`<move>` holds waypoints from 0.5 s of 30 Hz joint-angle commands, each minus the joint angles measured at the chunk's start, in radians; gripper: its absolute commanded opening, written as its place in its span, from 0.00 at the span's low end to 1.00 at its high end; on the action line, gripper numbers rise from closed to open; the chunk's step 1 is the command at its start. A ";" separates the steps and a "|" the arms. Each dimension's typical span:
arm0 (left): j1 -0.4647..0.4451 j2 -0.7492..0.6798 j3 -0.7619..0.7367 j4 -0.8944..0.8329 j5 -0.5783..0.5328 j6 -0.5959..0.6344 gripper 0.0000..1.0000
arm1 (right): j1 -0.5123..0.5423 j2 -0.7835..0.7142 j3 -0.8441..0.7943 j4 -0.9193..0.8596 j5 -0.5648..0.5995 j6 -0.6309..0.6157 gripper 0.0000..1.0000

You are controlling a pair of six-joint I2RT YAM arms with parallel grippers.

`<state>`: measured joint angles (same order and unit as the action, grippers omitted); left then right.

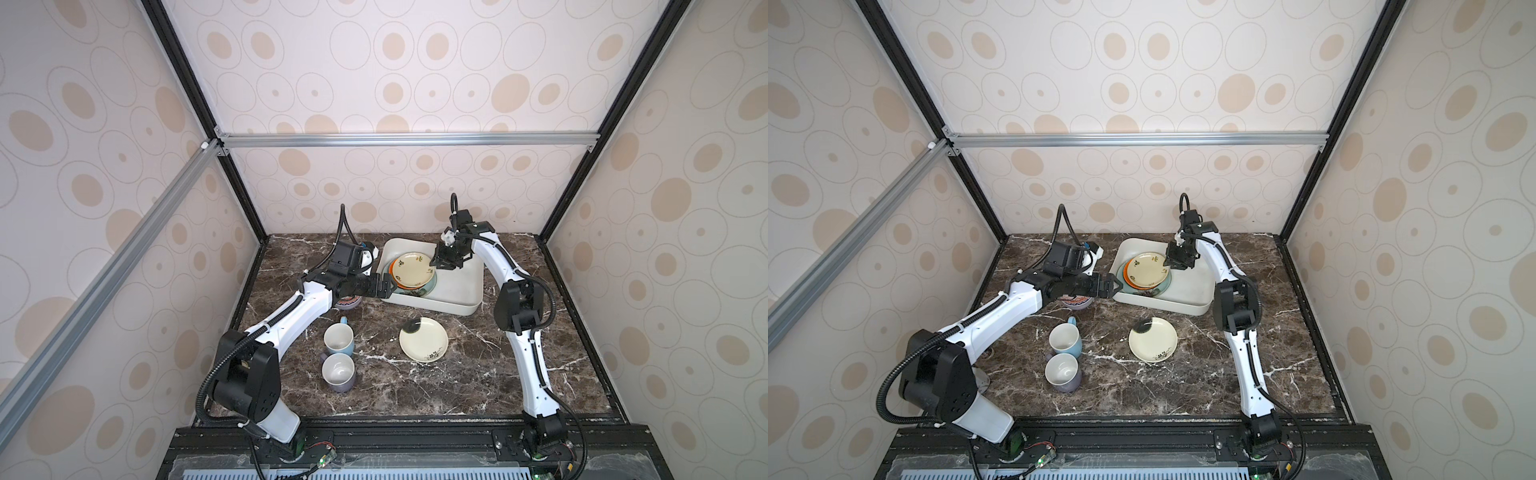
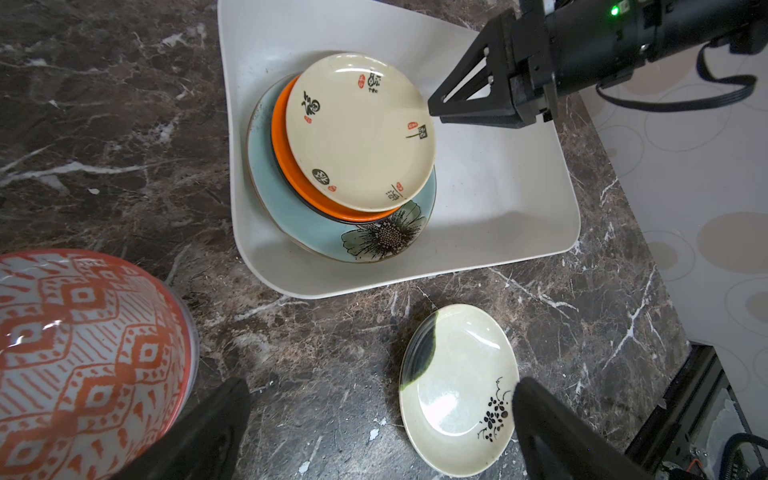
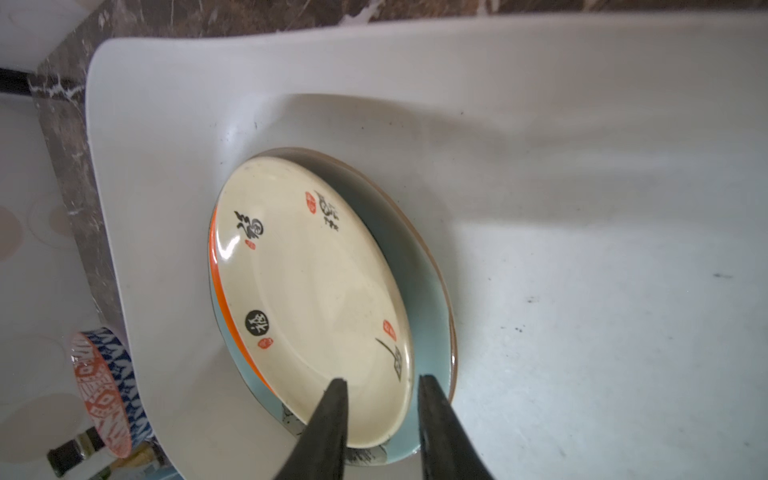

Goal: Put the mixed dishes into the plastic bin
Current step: 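Lift the top cream plate with the right gripper and lower it into the bin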

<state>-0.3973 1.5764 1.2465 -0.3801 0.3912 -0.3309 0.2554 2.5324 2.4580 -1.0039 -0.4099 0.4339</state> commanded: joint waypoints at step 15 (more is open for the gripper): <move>0.012 -0.070 -0.027 0.022 0.021 0.021 0.99 | 0.051 -0.035 0.027 -0.079 0.016 -0.031 0.39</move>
<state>-0.3946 1.5452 1.2274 -0.3733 0.4011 -0.3275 0.2947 2.5320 2.4630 -1.0252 -0.3992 0.4282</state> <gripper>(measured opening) 0.991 0.389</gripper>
